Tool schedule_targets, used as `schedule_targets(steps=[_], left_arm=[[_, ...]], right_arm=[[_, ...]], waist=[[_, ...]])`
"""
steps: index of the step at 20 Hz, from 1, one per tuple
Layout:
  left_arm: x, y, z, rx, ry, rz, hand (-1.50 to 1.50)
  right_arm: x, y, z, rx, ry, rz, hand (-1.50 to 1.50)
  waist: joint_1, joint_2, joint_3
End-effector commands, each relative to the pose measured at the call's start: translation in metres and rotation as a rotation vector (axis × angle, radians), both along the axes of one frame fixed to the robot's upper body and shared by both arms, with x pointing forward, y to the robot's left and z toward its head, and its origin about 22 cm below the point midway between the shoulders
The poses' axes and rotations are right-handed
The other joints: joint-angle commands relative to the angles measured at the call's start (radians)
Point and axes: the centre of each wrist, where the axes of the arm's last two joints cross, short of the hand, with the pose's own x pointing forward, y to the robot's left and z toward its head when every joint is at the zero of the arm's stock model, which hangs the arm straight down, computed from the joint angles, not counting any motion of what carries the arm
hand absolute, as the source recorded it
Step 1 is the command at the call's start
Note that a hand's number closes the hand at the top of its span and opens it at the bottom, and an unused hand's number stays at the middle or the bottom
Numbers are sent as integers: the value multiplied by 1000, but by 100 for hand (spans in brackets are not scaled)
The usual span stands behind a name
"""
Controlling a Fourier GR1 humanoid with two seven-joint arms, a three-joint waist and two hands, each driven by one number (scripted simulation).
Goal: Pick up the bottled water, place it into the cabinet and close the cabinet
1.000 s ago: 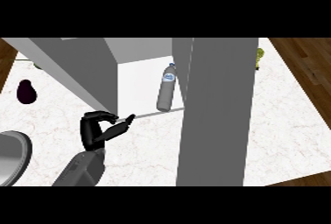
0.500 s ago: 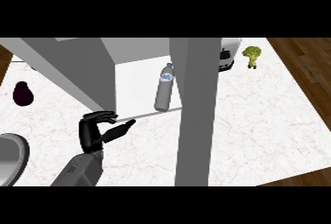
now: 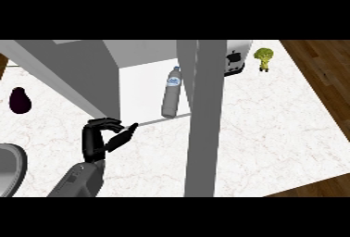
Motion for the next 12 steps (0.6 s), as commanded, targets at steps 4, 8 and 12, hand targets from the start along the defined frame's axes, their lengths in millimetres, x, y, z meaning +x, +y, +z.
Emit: schedule_targets(steps=[4,8,12], left_arm=[[72,-86,83,-120,-205,-236,150],[69,-88,78,-139,-197,-248,150],[65,-95,75,-184,-184,-308,150]], right_arm=[[3,-1,0,-15,9,2,-150],[-2,-1,7,-38,-15,-5,-150],[-4,-9,5,-57,-3,-30,-150]], waist=[[-16,5,-16],[6,-6,-17],[42,-9,-15]])
